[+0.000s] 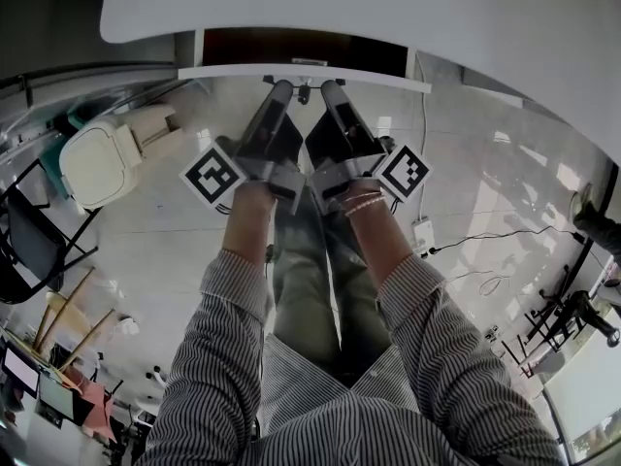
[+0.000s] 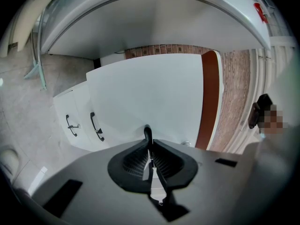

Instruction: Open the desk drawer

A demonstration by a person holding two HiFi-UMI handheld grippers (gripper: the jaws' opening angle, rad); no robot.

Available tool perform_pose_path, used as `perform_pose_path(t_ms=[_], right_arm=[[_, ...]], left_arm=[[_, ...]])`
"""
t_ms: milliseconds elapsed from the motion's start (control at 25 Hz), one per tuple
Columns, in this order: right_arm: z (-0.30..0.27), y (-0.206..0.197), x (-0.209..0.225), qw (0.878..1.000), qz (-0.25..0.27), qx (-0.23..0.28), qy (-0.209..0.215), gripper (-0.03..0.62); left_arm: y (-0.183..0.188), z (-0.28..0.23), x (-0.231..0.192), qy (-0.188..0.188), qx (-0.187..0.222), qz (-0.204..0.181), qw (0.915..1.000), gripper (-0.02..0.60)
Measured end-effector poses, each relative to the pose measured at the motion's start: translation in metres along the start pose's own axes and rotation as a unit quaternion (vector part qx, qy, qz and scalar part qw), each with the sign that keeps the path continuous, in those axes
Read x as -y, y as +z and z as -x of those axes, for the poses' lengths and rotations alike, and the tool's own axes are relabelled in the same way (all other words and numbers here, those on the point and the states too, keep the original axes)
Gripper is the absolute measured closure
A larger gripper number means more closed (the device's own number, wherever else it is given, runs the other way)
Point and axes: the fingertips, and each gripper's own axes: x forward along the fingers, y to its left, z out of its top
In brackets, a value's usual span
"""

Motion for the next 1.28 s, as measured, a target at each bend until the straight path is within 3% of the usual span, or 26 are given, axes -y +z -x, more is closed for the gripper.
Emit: perform_pose_path(t_ms=[1280], right_arm=[[0.053, -0.037, 0.006, 0.999, 0.003, -0.036, -0.006, 0.557]], left_arm=[[-0.037, 0.058, -0.005, 0.009, 0.045, -0.013, 0.9989, 0.543]])
